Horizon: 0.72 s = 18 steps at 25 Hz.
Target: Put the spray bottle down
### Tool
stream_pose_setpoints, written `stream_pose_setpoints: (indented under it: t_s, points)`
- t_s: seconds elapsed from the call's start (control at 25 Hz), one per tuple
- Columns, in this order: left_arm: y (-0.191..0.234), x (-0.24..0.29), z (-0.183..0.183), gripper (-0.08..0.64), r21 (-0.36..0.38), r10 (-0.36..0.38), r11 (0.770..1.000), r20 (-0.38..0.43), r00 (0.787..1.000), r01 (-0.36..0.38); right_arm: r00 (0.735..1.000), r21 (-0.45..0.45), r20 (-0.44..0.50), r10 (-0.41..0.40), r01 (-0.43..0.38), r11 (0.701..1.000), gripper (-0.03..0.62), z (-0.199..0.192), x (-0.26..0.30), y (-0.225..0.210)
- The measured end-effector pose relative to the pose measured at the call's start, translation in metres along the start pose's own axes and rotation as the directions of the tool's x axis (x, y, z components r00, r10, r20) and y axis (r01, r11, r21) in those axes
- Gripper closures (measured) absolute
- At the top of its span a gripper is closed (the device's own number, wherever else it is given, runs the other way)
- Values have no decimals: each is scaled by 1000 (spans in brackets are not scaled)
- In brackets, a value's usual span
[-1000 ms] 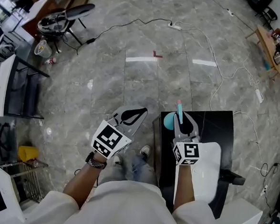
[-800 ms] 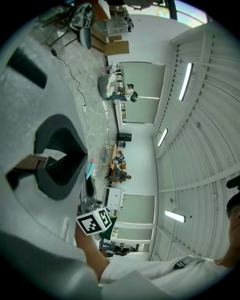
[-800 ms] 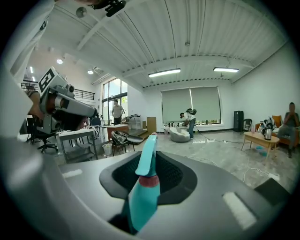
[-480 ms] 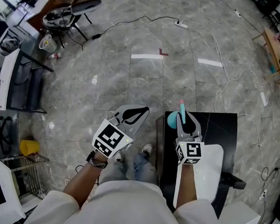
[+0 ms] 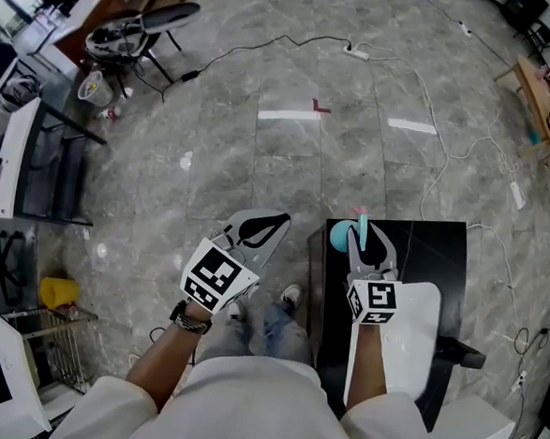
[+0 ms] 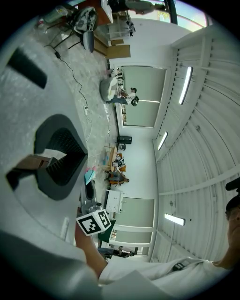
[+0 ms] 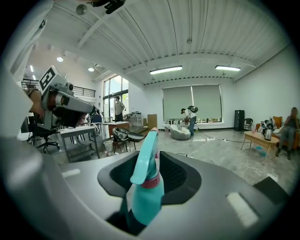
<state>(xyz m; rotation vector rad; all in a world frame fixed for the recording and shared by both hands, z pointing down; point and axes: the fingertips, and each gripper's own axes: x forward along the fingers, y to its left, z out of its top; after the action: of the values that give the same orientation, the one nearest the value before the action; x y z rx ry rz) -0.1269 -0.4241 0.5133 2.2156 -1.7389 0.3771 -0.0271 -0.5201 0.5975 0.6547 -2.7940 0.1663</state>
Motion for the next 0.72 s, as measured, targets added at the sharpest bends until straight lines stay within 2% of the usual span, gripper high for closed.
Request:
stream_pose_setpoints:
  t_s: [0.16,0.36,0.48,0.64,0.72]
  points:
    - [-2,-6,-3,557,3,0,1000,-4,1000,0,1000,-3,-7,-17,17,1000,452,-2,-5,1]
    - [-6,-16,1,557,4,-12,1000,19,1000,12,998,-10,-1,-63,63,998,409,2,-19,4]
    - [-9,-22,1,556,0,-20,1000,34,999,20,995,30,31,-96,95,995,377,9,-34,7]
    - [-18,-34,-3,557,6,-42,999,50,998,42,983,26,84,-162,161,987,379,26,-59,15]
    - [-21,-45,-2,557,9,-51,999,60,997,50,977,5,111,-181,181,983,413,39,-72,25]
